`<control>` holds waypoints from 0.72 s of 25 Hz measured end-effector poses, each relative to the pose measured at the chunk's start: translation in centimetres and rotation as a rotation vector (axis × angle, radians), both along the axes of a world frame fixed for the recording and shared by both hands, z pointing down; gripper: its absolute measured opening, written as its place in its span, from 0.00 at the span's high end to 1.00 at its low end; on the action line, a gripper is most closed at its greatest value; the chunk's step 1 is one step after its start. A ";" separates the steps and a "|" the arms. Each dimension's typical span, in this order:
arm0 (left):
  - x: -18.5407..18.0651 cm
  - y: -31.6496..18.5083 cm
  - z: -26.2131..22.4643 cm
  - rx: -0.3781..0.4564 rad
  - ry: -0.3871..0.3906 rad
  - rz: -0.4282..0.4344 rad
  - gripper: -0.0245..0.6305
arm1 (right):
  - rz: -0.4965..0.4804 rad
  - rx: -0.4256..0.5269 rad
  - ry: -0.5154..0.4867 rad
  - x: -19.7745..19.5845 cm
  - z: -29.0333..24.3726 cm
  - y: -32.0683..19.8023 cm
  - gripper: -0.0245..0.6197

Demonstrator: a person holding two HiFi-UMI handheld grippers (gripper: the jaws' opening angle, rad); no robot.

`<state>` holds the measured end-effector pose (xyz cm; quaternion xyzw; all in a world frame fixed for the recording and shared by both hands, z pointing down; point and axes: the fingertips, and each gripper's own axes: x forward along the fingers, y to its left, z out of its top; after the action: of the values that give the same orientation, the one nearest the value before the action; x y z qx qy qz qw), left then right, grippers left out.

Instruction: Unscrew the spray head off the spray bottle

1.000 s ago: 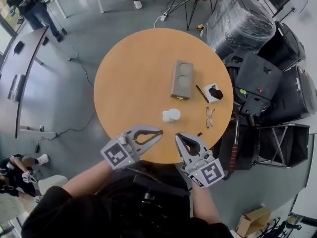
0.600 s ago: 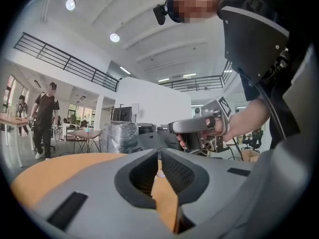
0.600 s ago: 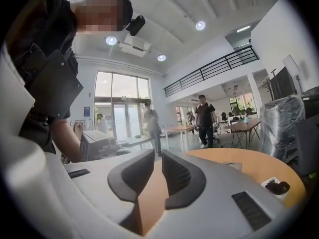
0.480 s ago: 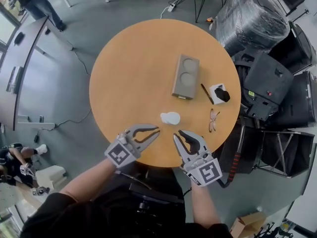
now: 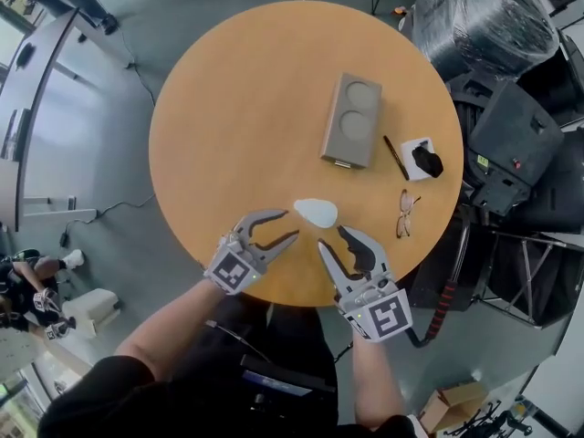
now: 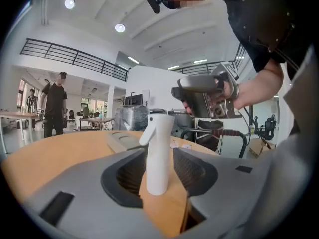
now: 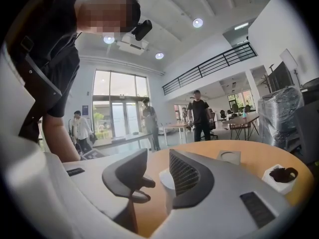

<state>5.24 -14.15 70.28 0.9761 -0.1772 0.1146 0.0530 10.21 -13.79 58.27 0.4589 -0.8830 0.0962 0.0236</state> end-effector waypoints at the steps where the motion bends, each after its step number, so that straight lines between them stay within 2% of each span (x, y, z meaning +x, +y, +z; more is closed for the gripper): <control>1: 0.3 -0.2 1.1 0.001 -0.017 0.001 0.65 | 0.000 -0.003 -0.001 0.0 0.5 -0.1 0.71; 3: 0.8 -0.3 3.0 -0.003 -0.039 0.006 0.57 | 0.000 -0.014 -0.003 0.0 1.7 0.1 0.70; 7: 2.3 -0.2 5.8 0.016 -0.064 0.035 0.52 | 0.029 -0.021 -0.009 0.4 2.9 0.5 0.70; 11: 3.7 -1.3 7.4 0.037 -0.072 0.011 0.46 | 0.051 -0.029 -0.023 1.2 3.7 0.6 0.70; 18: 6.5 -2.0 9.1 0.037 -0.070 0.035 0.46 | 0.073 -0.049 -0.042 2.8 5.4 0.9 0.70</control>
<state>11.72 -16.11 79.39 0.9752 -0.1640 0.1461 0.0267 12.97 -12.90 63.66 0.4881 -0.8632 0.1281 0.0128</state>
